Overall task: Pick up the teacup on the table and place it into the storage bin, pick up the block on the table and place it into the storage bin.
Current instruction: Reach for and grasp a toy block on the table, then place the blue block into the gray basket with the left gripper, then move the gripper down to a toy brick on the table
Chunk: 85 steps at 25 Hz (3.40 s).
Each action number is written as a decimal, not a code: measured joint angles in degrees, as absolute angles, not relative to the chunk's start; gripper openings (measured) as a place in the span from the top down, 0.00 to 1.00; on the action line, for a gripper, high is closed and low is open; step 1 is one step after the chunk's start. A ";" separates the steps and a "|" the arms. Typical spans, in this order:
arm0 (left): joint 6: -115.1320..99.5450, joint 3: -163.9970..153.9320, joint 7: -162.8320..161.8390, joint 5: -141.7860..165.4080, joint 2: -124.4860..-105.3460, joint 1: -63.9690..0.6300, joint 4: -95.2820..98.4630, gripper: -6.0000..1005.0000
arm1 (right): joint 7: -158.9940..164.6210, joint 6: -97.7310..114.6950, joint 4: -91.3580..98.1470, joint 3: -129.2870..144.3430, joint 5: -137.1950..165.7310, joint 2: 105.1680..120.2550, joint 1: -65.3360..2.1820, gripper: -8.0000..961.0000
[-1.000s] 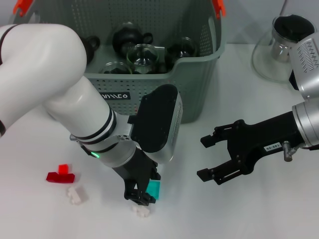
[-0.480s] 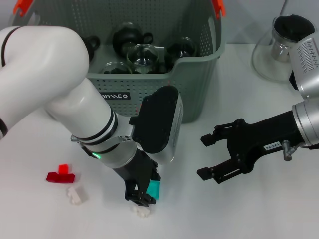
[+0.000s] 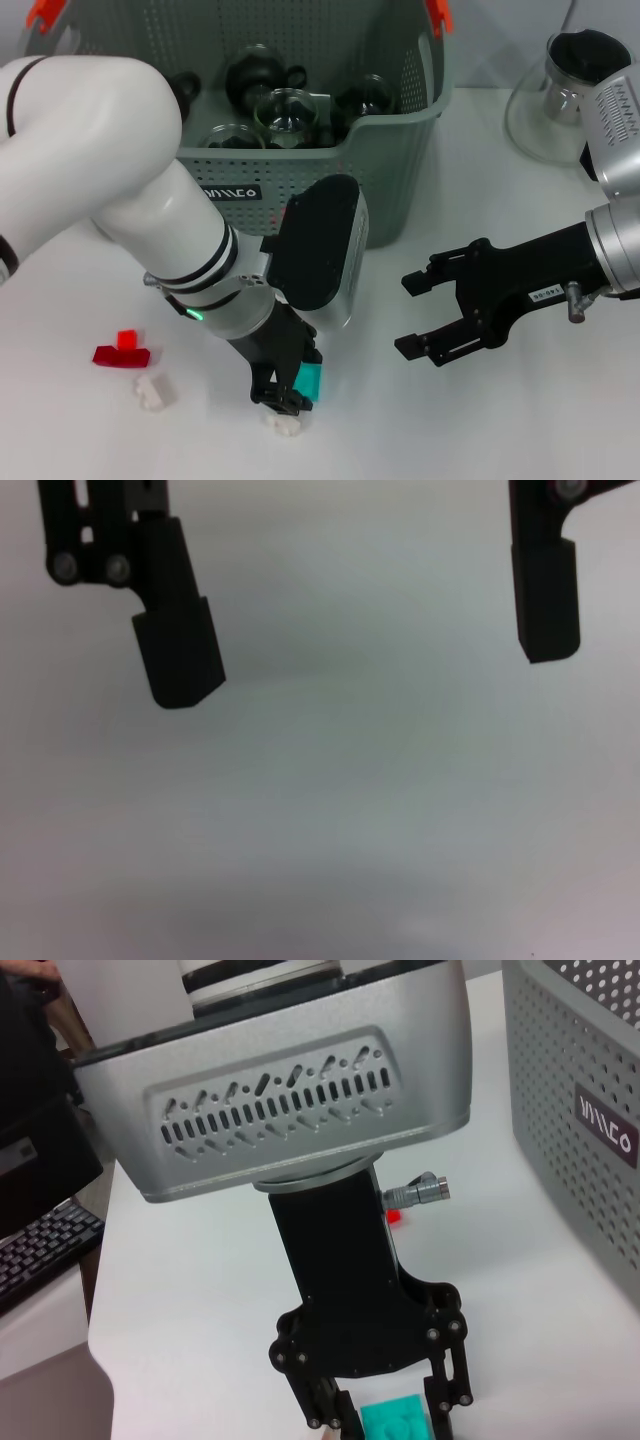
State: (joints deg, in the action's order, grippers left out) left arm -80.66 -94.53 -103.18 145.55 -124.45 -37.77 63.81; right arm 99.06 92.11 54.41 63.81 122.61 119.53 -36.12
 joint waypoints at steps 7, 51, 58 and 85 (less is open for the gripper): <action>-80.60 -94.75 -103.99 145.57 -124.45 -37.90 63.72 0.49 | 99.05 92.11 54.40 63.81 122.74 119.53 -36.13 0.10; -83.96 -41.04 -111.66 130.15 -119.20 -41.77 71.47 0.60 | 98.37 95.34 54.38 61.08 122.47 119.52 -36.06 0.10; -73.60 -41.41 -113.65 130.87 -118.05 -45.47 62.59 0.60 | 98.55 95.20 54.34 61.08 122.44 119.53 -36.31 0.10; -102.46 -56.39 -117.13 132.99 -124.36 -29.30 97.18 0.04 | 98.94 92.94 52.57 60.81 122.22 119.97 -36.38 0.10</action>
